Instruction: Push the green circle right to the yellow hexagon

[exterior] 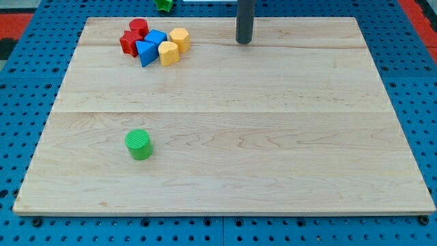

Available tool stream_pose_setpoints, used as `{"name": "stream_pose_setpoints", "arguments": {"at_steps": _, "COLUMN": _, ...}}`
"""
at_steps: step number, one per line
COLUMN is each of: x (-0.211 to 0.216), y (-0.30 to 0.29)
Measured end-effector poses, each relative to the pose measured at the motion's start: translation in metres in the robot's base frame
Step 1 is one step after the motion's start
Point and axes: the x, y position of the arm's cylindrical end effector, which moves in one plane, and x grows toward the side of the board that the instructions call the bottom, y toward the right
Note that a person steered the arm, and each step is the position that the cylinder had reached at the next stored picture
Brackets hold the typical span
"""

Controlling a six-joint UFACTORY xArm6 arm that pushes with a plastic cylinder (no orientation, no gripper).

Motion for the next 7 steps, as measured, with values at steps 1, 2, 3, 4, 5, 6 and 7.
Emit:
{"name": "stream_pose_setpoints", "arguments": {"at_steps": 1, "x": 0.082, "y": -0.068}}
{"name": "stream_pose_setpoints", "arguments": {"at_steps": 2, "x": 0.133, "y": -0.204}}
{"name": "stream_pose_setpoints", "arguments": {"at_steps": 3, "x": 0.196, "y": -0.277}}
{"name": "stream_pose_setpoints", "arguments": {"at_steps": 4, "x": 0.259, "y": -0.250}}
{"name": "stream_pose_setpoints", "arguments": {"at_steps": 5, "x": 0.255, "y": -0.180}}
{"name": "stream_pose_setpoints", "arguments": {"at_steps": 6, "x": 0.213, "y": -0.141}}
{"name": "stream_pose_setpoints", "arguments": {"at_steps": 7, "x": 0.160, "y": -0.106}}
